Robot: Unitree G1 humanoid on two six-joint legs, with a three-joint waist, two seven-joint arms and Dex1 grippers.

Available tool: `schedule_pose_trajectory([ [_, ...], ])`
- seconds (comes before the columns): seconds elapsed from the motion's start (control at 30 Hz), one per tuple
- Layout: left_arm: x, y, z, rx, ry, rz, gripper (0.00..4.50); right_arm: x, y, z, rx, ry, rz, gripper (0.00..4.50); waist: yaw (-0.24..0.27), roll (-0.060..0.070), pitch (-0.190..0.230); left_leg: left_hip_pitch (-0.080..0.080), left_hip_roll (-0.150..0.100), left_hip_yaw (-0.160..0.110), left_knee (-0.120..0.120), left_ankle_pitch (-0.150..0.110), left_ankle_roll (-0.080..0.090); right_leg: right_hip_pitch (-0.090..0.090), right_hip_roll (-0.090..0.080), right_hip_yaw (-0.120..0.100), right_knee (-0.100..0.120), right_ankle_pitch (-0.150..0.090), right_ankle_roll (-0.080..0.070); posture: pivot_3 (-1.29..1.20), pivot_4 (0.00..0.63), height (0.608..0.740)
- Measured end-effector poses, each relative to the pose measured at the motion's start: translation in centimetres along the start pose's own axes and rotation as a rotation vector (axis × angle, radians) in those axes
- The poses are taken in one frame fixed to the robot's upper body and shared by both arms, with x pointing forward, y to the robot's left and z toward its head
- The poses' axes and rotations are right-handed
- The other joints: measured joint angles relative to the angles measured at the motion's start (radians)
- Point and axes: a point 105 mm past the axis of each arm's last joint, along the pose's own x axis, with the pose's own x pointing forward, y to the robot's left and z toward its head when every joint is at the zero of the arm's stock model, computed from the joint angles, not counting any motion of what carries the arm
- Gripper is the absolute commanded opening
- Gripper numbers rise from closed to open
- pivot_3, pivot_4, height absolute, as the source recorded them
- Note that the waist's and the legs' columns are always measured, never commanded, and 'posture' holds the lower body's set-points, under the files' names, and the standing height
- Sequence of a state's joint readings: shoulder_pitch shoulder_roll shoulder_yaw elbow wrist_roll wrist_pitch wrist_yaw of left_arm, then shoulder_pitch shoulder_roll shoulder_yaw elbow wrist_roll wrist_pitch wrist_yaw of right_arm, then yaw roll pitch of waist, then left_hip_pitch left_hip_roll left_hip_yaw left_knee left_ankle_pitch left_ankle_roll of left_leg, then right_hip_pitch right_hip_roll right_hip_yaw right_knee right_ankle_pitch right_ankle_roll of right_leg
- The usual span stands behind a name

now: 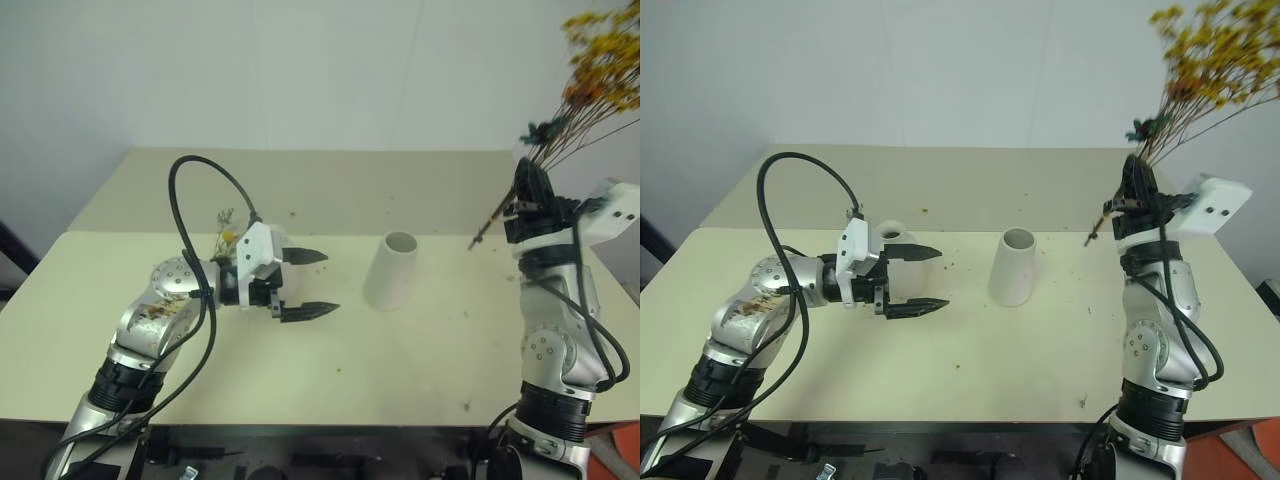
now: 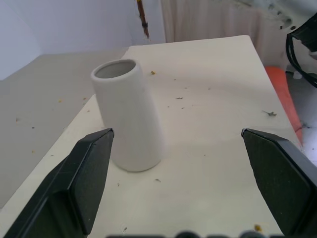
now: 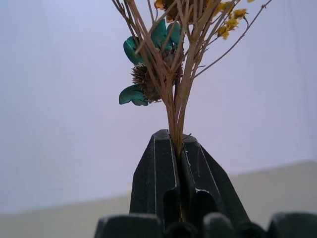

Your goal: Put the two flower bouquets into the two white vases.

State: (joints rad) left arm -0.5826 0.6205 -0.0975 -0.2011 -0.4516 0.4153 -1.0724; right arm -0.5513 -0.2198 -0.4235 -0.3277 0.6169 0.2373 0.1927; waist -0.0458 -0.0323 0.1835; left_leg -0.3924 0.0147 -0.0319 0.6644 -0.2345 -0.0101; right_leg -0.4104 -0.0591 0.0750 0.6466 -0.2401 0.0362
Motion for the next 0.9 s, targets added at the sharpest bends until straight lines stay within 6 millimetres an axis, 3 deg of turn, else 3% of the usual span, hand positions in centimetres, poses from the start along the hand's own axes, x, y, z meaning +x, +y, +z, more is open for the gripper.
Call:
schedule_pose_trajectory([
  [0.1, 0.0, 0.0, 0.0, -0.001, 0.001, 0.001, 4.50, 0.3, 2.5, 0.8, 0.032, -0.041, 0.119, 0.03, 0.001, 0.000, 0.000, 0.000, 0.000, 0.000, 0.000, 0.000, 0.000, 0.000, 0.000, 0.000, 0.000, 0.000, 0.000, 0.00, 0.150, 0.740],
  [0.3, 0.0, 0.0, -0.1, -0.004, 0.001, 0.007, 4.50, 0.7, 4.9, -1.8, 0.082, 0.001, 0.223, 0.03, 0.000, 0.000, 0.000, 0.001, 0.000, 0.000, 0.000, 0.000, 0.000, 0.000, 0.000, 0.000, 0.000, 0.000, 0.000, 0.00, 0.150, 0.740],
  [0.47, -0.1, 0.0, -0.3, -0.012, 0.002, 0.016, 4.50, 0.9, 4.7, -4.3, 0.049, 0.045, 0.240, 0.03, 0.001, 0.000, 0.000, 0.001, 0.000, 0.000, 0.000, 0.000, 0.000, 0.000, 0.000, 0.000, 0.000, 0.000, 0.000, 0.00, 0.150, 0.740],
  [0.63, -0.5, 0.1, -0.4, -0.021, -0.001, 0.040, 4.50, 1.0, 4.5, -5.5, 0.006, 0.063, 0.254, 0.03, 0.000, 0.000, 0.000, 0.001, 0.000, 0.000, 0.000, 0.000, 0.000, 0.000, 0.000, 0.000, 0.000, 0.000, 0.000, 0.00, 0.150, 0.740],
  [0.9, -0.7, 0.1, -0.4, -0.015, 0.001, 0.058, 4.50, -0.8, 5.0, -7.9, -0.035, 0.137, 0.287, 0.03, 0.000, 0.000, 0.000, 0.001, 0.000, 0.000, 0.000, 0.000, 0.000, 0.000, 0.000, 0.000, 0.000, 0.000, 0.000, 0.00, 0.150, 0.740],
])
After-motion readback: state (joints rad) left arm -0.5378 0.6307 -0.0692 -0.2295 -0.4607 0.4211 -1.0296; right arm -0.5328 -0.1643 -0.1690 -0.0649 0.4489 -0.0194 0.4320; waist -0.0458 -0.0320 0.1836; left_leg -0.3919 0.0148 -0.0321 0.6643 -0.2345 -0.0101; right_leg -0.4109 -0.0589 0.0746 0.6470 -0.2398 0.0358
